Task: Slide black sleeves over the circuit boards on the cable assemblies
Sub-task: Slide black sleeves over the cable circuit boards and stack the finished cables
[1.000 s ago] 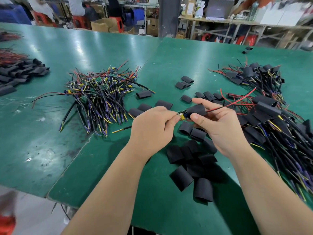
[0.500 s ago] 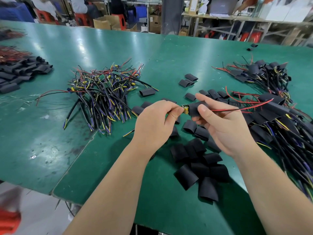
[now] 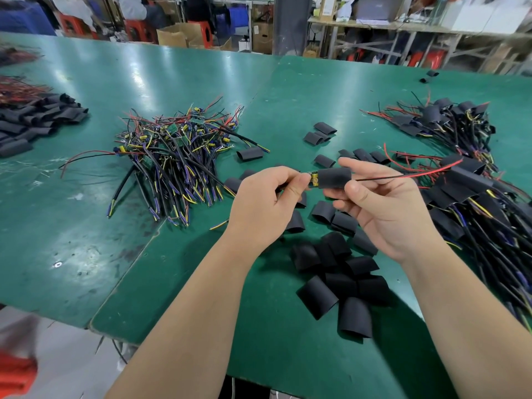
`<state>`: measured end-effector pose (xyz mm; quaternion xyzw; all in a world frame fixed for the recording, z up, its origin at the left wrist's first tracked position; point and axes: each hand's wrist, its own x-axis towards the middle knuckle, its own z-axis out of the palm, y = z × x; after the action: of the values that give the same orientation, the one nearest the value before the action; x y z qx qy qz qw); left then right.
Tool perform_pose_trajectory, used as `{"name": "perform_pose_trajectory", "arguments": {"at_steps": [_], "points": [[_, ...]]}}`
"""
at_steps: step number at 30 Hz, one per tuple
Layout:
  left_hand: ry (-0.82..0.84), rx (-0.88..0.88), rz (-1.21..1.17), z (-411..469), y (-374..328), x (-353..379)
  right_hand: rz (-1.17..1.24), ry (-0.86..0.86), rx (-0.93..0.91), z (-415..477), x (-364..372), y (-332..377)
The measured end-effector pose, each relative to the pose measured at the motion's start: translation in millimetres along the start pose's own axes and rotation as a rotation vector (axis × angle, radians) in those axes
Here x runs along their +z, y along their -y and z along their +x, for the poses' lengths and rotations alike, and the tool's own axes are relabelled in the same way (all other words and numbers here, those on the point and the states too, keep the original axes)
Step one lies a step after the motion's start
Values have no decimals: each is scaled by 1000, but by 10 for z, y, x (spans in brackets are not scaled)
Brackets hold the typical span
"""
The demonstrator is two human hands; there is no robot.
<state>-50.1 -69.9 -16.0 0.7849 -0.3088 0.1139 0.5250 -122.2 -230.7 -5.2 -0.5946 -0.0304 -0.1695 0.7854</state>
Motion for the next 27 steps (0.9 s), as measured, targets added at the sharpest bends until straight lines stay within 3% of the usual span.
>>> {"name": "perform_pose_trajectory", "arguments": {"at_steps": [6, 18, 24, 27], "points": [[-1, 18, 8, -5, 13, 8, -15, -95, 48, 3, 17, -46], [-35, 139, 143, 12, 49, -23, 24, -91, 111, -28, 98, -105], [-135, -18, -79, 20, 12, -12, 30, -118, 94, -13, 128, -106], [-109, -29, -102, 12, -1, -17, 25, -126, 96, -8, 123, -130]]}}
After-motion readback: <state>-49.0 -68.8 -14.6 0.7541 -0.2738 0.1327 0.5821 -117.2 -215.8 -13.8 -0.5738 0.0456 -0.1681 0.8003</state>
